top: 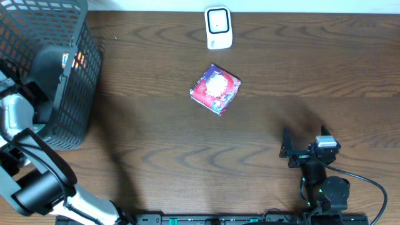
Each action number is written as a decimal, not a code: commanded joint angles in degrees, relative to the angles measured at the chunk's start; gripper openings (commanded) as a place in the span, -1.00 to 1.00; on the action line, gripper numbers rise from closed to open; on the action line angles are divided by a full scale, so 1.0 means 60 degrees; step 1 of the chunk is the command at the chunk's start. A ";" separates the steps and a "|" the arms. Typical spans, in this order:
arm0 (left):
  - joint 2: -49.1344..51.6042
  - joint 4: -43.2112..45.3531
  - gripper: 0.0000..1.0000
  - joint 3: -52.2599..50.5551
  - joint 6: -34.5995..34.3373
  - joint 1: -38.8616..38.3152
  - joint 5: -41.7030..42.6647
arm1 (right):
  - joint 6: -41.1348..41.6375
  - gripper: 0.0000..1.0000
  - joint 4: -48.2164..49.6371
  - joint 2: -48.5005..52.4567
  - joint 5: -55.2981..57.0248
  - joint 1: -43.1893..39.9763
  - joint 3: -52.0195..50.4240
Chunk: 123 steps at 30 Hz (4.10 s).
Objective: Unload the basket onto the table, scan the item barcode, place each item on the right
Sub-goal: 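Reach into the basket and grasp the orange snack bag with the left gripper, then lift the orange bag and carry it to the scanner beside the pink box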
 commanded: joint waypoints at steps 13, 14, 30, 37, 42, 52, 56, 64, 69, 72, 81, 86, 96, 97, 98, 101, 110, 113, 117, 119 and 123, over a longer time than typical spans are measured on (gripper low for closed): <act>0.1129 -0.0160 0.64 -0.0029 0.0816 0.0076 -0.0412 | 0.0142 0.99 -0.0018 -0.0051 0.0080 -0.0004 -0.0029; 0.1202 -0.0117 0.64 -0.0029 0.0816 0.0102 -0.0539 | 0.0138 0.99 -0.0018 -0.0051 0.0076 -0.0004 -0.0029; 0.1555 -0.0244 -0.44 -0.0029 0.0809 0.0780 0.0040 | 0.0142 0.99 -0.0018 -0.0051 0.0076 -0.0004 -0.0029; 0.1249 -0.0189 -0.85 0.0040 0.0448 0.0772 0.1570 | 0.0138 0.99 -0.0018 -0.0051 0.0080 -0.0004 -0.0029; 0.0288 0.0066 -0.86 0.0186 0.0149 0.0769 0.1807 | 0.0142 0.98 -0.0018 -0.0051 0.0080 -0.0004 -0.0029; -0.2386 0.2109 -0.86 0.0189 -0.1738 0.0729 0.5880 | 0.0142 0.99 -0.0015 -0.0051 0.0080 -0.0004 -0.0029; -0.3377 0.2885 -0.85 0.0189 -0.2521 0.0514 0.6903 | 0.0142 0.99 -0.0018 -0.0051 0.0080 -0.0004 -0.0029; -0.4768 0.3752 -0.85 0.0189 -0.4058 -0.0623 0.7322 | 0.0142 0.98 -0.0015 -0.0051 0.0080 -0.0004 -0.0029; -0.4852 0.3734 -0.85 0.0189 -0.4328 -0.1861 0.7322 | 0.0138 0.99 -0.0018 -0.0051 0.0076 -0.0004 -0.0029; -0.4739 0.3665 -0.85 0.0189 -0.4419 -0.2783 0.7322 | 0.0138 0.99 -0.0018 -0.0051 0.0080 -0.0004 -0.0029; -0.3945 0.3158 -0.85 0.0186 -0.4273 -0.5428 0.7308 | 0.0138 0.99 -0.0018 -0.0051 0.0080 -0.0004 -0.0025; -0.3096 0.2295 -0.85 0.0186 -0.3493 -0.6473 0.6685 | 0.0138 0.99 -0.0015 -0.0051 0.0080 -0.0004 -0.0025; -0.0914 0.1577 -0.85 0.0186 -0.3330 -0.7606 0.5767 | 0.0142 0.99 -0.0018 -0.0051 0.0080 -0.0004 -0.0029; -0.0743 0.1552 -0.85 0.0186 -0.3330 -0.7683 0.5767 | 0.0138 0.98 -0.0018 -0.0051 0.0076 -0.0004 -0.0029; -0.0463 0.1526 -0.85 0.0186 -0.3330 -0.7810 0.5734 | 0.0142 0.99 -0.0018 -0.0051 0.0080 -0.0004 -0.0029; 0.0127 0.1515 -0.85 0.0186 -0.3330 -0.8094 0.5067 | 0.0138 0.99 -0.0015 -0.0051 0.0076 -0.0004 -0.0029; 0.1264 0.1082 -0.85 0.0178 -0.3337 -0.8604 0.3697 | 0.0142 0.99 -0.0018 -0.0051 0.0080 -0.0004 -0.0029; 0.1439 0.0940 -0.84 0.0178 -0.3340 -0.8812 0.3697 | 0.0142 0.98 -0.0015 -0.0051 0.0080 -0.0004 -0.0029; 0.1450 0.0874 -0.69 0.0178 -0.3340 -0.9180 0.3697 | 0.0138 0.98 -0.0018 -0.0051 0.0080 -0.0004 -0.0029; 0.1450 0.0874 -0.66 0.0178 -0.3337 -0.9347 0.3694 | 0.0142 0.98 -0.0015 -0.0051 0.0076 -0.0004 -0.0029; 0.1450 0.0892 -0.40 0.0178 -0.3333 -0.9632 0.3694 | 0.0142 0.99 -0.0018 -0.0051 0.0080 -0.0004 -0.0029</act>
